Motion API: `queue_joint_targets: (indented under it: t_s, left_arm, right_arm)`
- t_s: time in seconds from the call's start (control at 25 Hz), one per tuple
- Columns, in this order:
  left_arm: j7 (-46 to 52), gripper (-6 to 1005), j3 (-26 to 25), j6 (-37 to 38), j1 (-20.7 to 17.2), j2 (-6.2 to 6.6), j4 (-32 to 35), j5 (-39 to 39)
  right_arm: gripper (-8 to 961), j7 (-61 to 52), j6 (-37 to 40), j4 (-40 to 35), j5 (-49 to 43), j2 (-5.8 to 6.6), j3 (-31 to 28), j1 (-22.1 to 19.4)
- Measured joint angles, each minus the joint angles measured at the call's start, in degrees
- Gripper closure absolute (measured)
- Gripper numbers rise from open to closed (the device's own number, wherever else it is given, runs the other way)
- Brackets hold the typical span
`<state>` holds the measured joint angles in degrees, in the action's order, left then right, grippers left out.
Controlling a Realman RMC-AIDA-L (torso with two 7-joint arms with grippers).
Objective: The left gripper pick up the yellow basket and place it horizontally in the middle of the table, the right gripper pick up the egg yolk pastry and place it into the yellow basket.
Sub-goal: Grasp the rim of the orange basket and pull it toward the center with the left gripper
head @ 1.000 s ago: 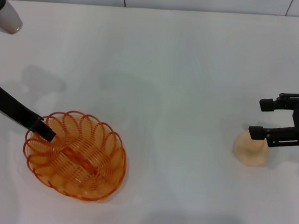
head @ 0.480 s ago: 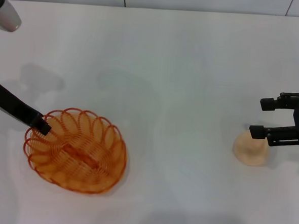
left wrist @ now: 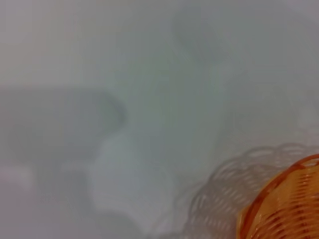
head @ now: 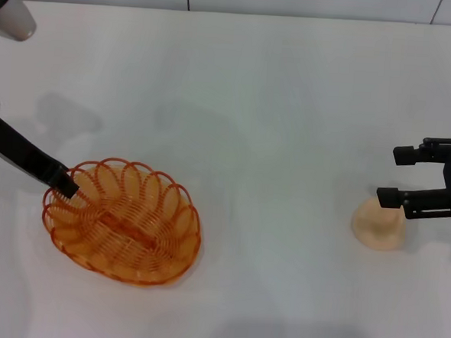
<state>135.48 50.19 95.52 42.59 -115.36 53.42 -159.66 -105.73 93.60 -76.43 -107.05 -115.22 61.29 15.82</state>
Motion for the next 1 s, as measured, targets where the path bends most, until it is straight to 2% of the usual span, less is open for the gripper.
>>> queue_joint_targets:
  t_s: [0.44,0.72,1.0]
  left_arm:
    - [1.31,920,-0.30,3.17,1.08,0.28,3.67,0.97]
    - [3.42,922,-0.44,4.14,1.39,0.29,5.30,5.32]
    - [7.62,924,-0.32,3.91,2.39,-0.65,5.43,7.51]
  right_arm:
    - [175,0.00,-0.16,0.40,0.07,0.00,-0.21,0.00]
    - [176,0.00,-0.07,0.47,0.70,0.00,-0.22,0.00]
    - [176,-0.02,0.00,0.10,0.71,0.09,-0.22,0.06]
